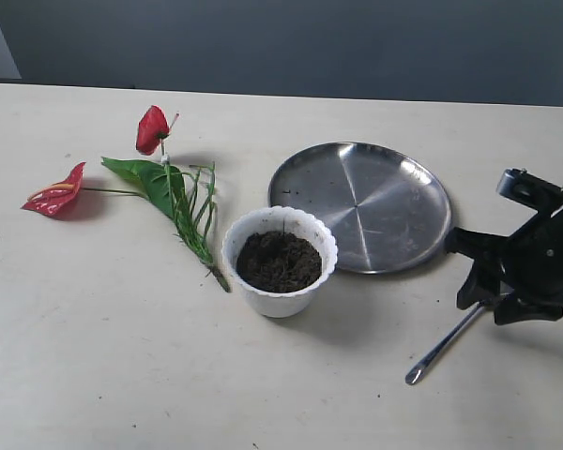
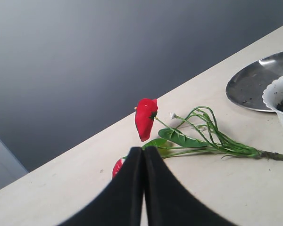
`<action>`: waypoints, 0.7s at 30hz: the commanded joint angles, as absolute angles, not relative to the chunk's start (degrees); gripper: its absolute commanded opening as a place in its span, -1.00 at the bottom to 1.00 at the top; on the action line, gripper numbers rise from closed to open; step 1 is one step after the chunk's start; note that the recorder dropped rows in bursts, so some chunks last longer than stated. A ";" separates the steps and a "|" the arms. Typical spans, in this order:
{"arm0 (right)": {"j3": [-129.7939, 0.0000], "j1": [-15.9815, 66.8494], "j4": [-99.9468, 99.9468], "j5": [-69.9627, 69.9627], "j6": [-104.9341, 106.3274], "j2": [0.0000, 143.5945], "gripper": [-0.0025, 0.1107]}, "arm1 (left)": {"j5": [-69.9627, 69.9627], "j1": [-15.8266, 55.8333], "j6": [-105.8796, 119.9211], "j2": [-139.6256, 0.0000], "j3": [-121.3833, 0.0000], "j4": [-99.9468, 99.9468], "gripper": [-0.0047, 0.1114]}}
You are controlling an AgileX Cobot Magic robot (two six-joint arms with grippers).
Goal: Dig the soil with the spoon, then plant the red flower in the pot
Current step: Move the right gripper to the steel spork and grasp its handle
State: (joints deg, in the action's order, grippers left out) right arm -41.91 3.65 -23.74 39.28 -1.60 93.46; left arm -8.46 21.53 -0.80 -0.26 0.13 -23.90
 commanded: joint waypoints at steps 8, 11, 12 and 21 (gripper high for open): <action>-42.06 3.45 -25.05 33.05 -4.77 100.40 -0.29 | -7.86 21.91 -1.12 0.00 0.00 -23.45 -0.91; -42.06 3.45 -25.06 30.67 -4.77 100.55 -0.28 | -7.86 21.91 -1.12 0.00 0.00 -23.45 -0.91; -42.06 3.45 -24.91 30.17 -4.77 100.55 -0.28 | -7.86 21.91 -1.12 0.00 0.00 -23.45 -0.91; -42.06 3.45 -24.74 27.64 -5.11 100.78 -0.28 | -7.86 21.91 -1.12 0.00 0.00 -23.45 -0.91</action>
State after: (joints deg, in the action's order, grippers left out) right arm -41.91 3.65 -24.71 28.35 -4.94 100.57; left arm -8.46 21.53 -0.80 -0.26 0.13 -23.90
